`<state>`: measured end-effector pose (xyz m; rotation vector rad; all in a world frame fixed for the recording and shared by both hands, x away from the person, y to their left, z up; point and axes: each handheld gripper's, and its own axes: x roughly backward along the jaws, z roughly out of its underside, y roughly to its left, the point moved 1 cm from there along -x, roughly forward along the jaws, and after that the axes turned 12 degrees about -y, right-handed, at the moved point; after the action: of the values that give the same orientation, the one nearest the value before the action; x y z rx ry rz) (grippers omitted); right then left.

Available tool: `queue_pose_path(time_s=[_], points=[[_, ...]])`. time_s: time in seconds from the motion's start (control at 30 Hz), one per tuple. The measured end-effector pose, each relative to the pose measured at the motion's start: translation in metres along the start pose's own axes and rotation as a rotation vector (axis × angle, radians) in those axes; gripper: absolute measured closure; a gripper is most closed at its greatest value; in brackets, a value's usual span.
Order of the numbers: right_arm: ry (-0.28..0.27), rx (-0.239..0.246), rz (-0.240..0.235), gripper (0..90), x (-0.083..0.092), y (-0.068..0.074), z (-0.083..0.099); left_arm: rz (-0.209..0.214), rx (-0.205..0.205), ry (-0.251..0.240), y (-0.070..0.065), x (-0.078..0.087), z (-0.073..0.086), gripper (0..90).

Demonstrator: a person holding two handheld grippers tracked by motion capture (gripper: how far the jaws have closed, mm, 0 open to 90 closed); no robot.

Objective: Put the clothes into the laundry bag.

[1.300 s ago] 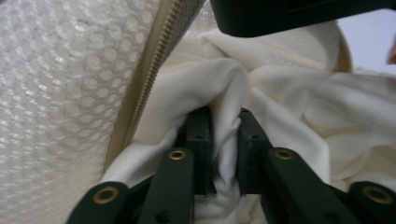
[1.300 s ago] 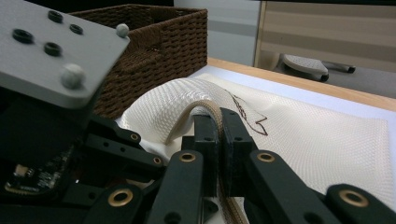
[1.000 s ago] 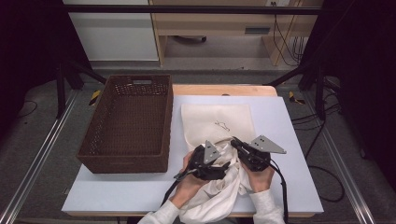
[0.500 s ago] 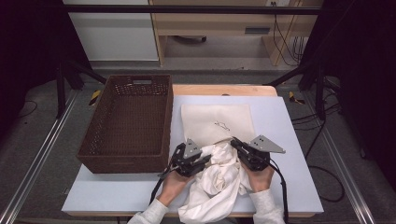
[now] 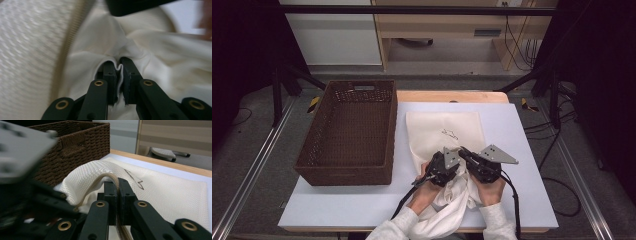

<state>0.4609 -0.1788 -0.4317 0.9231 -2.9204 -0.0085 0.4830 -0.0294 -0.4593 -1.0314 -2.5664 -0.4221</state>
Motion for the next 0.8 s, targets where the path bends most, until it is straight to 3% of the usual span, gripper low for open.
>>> queue_pose_path(time_s=[0.03,0.07,0.1,0.17,0.23,0.33,0.47,0.6,0.8], points=[[0.003,-0.001,0.001,87.1,0.0,0.0,0.0,-0.045,-0.014,0.01,0.003,-0.006,0.002,81.8],[0.008,0.005,0.001,87.1,0.001,0.0,0.0,-0.055,-0.005,0.012,0.006,-0.008,0.003,81.6],[0.01,0.005,0.004,87.1,0.001,0.0,0.0,-0.047,0.015,0.005,0.008,-0.008,0.003,81.3],[0.01,0.001,0.01,87.1,0.001,-0.001,0.0,-0.036,0.001,-0.014,0.006,-0.003,0.003,76.8],[0.013,-0.006,0.014,87.1,0.001,-0.002,0.0,0.004,0.028,-0.034,0.004,0.007,0.001,64.9],[0.011,-0.004,0.016,87.0,0.001,-0.003,0.0,0.043,0.03,-0.049,0.002,0.029,-0.005,46.9],[0.013,-0.003,0.015,87.0,0.001,-0.003,-0.001,0.062,0.041,-0.031,0.001,0.059,-0.006,30.5],[0.015,0.001,0.019,86.9,0.001,-0.003,-0.001,0.101,0.077,-0.03,-0.002,0.075,0.008,26.3],[0.02,0.0,0.021,87.0,0.0,-0.003,0.0,0.184,0.136,0.014,-0.014,0.06,0.037,24.4]])
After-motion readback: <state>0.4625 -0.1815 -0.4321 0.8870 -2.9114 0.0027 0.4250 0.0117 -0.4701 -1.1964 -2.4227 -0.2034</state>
